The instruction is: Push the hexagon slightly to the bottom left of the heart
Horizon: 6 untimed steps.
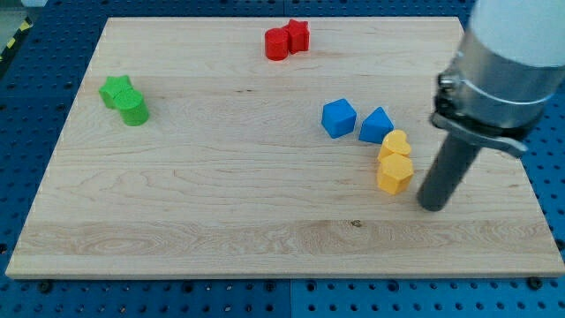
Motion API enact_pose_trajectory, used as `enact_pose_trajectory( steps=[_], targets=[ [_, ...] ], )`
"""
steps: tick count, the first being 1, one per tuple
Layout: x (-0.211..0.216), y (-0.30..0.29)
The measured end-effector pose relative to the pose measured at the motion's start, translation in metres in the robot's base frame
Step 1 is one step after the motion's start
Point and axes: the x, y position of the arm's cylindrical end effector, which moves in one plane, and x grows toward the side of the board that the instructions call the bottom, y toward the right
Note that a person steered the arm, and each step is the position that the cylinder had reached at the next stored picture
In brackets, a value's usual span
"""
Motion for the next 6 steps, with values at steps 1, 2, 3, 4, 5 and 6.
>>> enact_pose_trajectory(
  steps=[1,2,3,4,5,6],
  targets=[
    [-0.009,-0.001],
    [-0.013,-0.018],
    [-0.014,-0.036],
    [-0.017,-0.055],
    [-0.018,-0.058],
    [0.004,-0.058]
  ],
)
